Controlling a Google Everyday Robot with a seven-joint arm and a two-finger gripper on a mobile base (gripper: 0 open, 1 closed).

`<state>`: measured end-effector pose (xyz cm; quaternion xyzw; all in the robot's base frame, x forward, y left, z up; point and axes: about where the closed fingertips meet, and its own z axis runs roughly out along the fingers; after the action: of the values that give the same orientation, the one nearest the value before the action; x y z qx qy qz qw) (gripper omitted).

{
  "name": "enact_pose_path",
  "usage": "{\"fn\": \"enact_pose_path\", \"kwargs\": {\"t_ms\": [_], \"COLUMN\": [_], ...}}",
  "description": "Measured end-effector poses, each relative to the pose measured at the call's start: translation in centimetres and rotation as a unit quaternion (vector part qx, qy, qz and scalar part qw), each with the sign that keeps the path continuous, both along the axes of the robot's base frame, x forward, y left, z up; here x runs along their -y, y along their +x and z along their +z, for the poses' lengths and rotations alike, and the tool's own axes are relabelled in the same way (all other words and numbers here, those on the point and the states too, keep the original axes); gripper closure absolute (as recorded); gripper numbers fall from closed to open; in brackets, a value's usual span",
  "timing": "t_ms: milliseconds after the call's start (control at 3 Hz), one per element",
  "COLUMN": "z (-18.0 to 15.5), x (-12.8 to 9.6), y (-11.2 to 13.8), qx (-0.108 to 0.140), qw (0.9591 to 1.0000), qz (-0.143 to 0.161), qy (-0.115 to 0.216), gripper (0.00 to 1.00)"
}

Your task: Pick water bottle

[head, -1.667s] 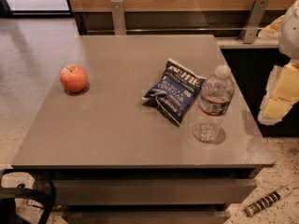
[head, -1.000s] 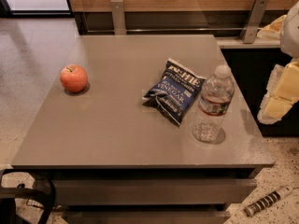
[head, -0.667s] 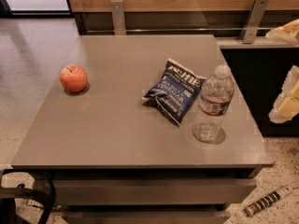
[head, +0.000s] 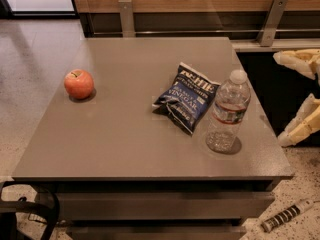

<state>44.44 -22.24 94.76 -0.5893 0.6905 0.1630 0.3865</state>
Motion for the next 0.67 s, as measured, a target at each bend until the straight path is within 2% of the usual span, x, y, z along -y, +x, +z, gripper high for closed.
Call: {"fn": "enact_pose_path", "kwargs": {"t_ms": [333, 667], "z": [-0.4, -1.3], "x": [-2.1, -3.9], "y": [-0.5, -0.5], "qx": [0.018, 0.033], "qw": [0.9929, 0.9747], "qz": [0.027, 0.045], "qy": [0.114, 0.216], "gripper": [0.00, 0.00]}}
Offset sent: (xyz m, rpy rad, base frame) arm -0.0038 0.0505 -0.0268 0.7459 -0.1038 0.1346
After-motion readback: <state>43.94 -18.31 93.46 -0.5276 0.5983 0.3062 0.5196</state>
